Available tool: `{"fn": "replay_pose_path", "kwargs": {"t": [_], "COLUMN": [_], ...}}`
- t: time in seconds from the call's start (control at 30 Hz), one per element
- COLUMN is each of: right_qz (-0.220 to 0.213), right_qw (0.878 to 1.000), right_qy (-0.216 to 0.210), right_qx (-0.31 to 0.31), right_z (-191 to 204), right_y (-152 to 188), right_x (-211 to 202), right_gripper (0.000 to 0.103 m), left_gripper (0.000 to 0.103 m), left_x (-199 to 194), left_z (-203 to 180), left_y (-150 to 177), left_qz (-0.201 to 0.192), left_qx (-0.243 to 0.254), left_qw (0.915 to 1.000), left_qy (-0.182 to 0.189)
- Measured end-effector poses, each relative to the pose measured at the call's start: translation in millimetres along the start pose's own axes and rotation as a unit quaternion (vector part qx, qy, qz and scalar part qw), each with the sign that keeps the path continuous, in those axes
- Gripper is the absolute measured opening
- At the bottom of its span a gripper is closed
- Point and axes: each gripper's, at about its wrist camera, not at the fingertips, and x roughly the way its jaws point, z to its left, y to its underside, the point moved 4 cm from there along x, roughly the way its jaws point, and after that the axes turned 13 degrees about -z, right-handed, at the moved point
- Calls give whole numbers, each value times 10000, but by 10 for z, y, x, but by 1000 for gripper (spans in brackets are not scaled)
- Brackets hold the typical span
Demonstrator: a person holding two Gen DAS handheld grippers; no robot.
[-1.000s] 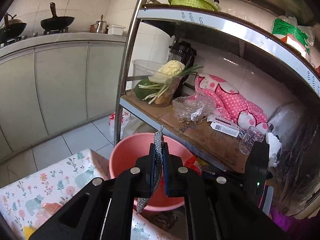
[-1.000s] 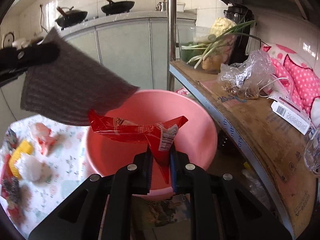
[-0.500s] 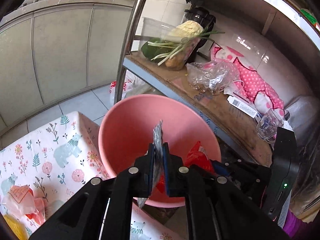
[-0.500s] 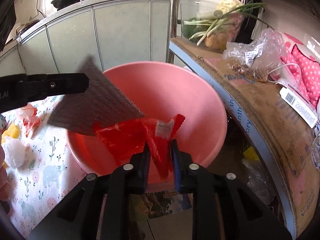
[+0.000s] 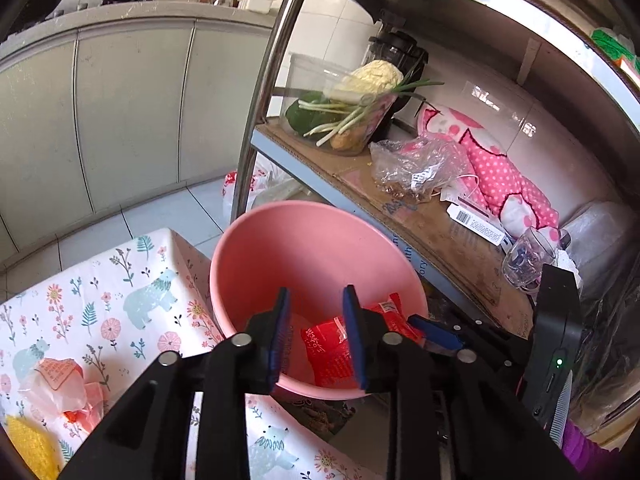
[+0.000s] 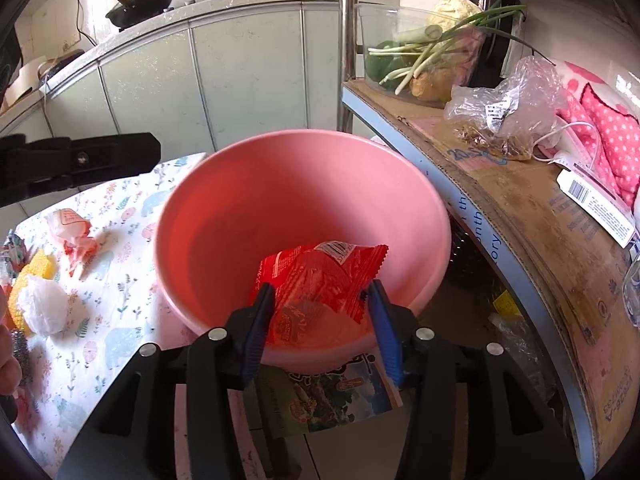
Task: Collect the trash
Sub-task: 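Carry both items over the pink bucket and open both grippers to drop them, then move both open grippers back over the trash on the table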
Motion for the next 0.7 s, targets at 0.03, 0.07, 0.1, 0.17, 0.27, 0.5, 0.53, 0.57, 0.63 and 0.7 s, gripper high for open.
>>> {"fn": "replay_pose_path", "kwargs": {"t": [0.03, 0.07, 0.1, 0.17, 0.27, 0.5, 0.53, 0.57, 0.63, 0.7], "right_qz": [-29, -63, -104, -164, -251, -401, -449, -506, -628, -769], "right_qw": [10000, 10000, 9999, 9998, 9997, 9991, 9989, 9986, 9979, 9968], "right_qy": [-18, -31, -41, -64, -48, -79, -80, -100, -117, -138], "right_qx": [1, -6, -16, -24, -45, -115, -98, -84, -119, -193], "right_z": [3, 14, 26, 49, 72, 102, 108, 123, 170, 240], "right_y": [-9, -16, -31, -53, -95, -185, -202, -221, -256, -282], "right_x": [-18, -40, -68, -111, -175, -295, -330, -371, -450, -533], "right_gripper": [50, 50, 50, 51, 51, 51, 51, 51, 51, 51], "left_gripper": [29, 33, 36, 38, 39, 40, 40, 40, 40, 41], "left_x": [-43, -80, -116, -208, -356, -714, -768, -834, -960, -1090], "left_z": [-20, -36, -51, -76, -85, 15, 31, 50, 86, 122], "left_y": [-11, -17, -26, -44, -88, -180, -183, -185, -192, -191], "left_qz": [-29, -39, -40, -117, -275, -611, -658, -714, -838, -976], "left_qx": [43, 88, 121, 168, 254, 140, 145, 155, 207, 293], "left_qw": [10000, 9999, 9999, 9997, 9991, 9973, 9968, 9961, 9941, 9907], "left_qy": [-15, -43, -79, -102, -201, -391, -434, -495, -652, -904]}}
